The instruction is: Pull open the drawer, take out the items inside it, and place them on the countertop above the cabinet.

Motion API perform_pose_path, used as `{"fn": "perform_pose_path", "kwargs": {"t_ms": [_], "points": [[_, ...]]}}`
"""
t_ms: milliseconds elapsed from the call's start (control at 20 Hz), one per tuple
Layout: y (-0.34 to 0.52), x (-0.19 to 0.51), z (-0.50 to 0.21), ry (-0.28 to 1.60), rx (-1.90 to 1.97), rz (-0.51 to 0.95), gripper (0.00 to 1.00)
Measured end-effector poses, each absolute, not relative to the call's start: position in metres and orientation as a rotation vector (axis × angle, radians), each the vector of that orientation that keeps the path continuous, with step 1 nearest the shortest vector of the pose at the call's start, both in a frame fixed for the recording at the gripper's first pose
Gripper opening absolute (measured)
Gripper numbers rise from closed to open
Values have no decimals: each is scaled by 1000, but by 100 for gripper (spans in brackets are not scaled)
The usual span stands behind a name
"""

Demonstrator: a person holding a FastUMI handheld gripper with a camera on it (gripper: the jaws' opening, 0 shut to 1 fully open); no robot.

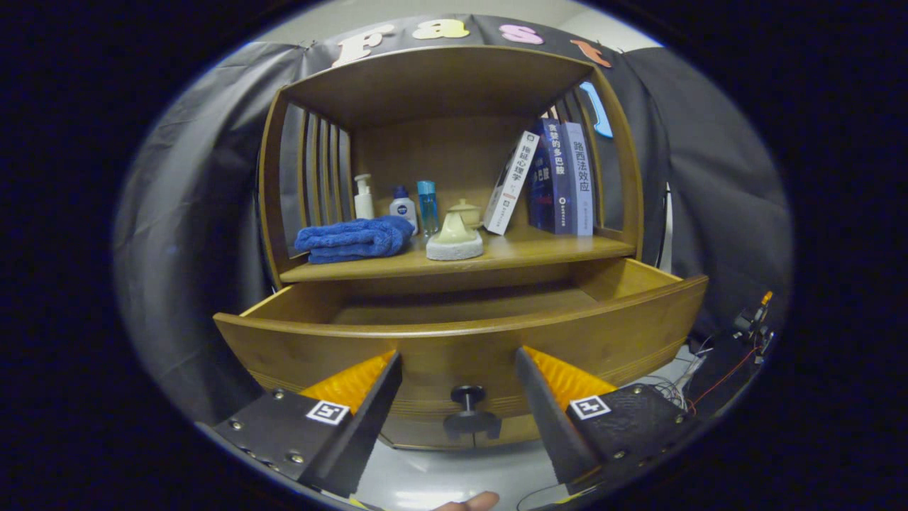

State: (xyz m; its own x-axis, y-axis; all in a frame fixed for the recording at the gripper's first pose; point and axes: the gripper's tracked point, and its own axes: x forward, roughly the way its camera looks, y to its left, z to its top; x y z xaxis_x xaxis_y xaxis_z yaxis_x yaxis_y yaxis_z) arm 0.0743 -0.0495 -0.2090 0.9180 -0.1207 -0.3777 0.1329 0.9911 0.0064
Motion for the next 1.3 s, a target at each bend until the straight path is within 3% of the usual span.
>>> {"fn": "perform_pose_path", "kwargs": {"t_ms": [1300], "points": [[-53,167,-228,378,80,-142,98]]}}
